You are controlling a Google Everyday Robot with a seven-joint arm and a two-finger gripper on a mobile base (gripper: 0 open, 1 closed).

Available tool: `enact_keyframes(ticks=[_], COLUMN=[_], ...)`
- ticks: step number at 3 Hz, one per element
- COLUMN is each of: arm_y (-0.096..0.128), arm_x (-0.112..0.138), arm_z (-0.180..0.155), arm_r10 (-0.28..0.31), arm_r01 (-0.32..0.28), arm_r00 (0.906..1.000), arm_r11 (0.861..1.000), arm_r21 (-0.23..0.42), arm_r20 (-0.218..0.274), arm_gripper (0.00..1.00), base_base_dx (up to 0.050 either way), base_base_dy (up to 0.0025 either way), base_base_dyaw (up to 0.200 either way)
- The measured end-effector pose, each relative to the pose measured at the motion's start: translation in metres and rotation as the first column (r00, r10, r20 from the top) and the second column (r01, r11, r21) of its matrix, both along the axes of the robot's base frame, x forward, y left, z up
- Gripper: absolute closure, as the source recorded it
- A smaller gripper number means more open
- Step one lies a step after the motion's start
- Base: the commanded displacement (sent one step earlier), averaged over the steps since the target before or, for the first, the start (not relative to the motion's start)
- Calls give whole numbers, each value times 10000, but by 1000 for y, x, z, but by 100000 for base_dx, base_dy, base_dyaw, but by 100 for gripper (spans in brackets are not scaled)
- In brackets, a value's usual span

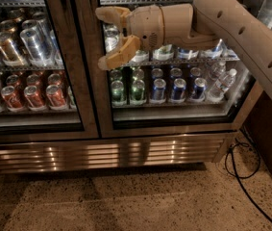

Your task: Open right fridge door

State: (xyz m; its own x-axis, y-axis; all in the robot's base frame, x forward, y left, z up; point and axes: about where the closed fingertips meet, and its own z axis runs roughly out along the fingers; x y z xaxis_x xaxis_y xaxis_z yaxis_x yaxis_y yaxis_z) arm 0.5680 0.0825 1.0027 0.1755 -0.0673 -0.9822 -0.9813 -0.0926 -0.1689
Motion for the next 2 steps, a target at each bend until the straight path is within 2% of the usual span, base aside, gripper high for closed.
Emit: enact_keyframes(ticks=[1,2], arm_y=[-1,-1], arm_x=[0,0], arm_z=[2,5], arm_r10=[-581,-1379], arm_r01=[572,1326], arm_r00=[9982,9894], arm_r11=[9970,9858], arm_r21=[523,1034], arm_r20=[158,458], arm_gripper=[0,0], base_base_dx=[0,0], base_base_dy=[0,0], base_base_dyaw=[0,0])
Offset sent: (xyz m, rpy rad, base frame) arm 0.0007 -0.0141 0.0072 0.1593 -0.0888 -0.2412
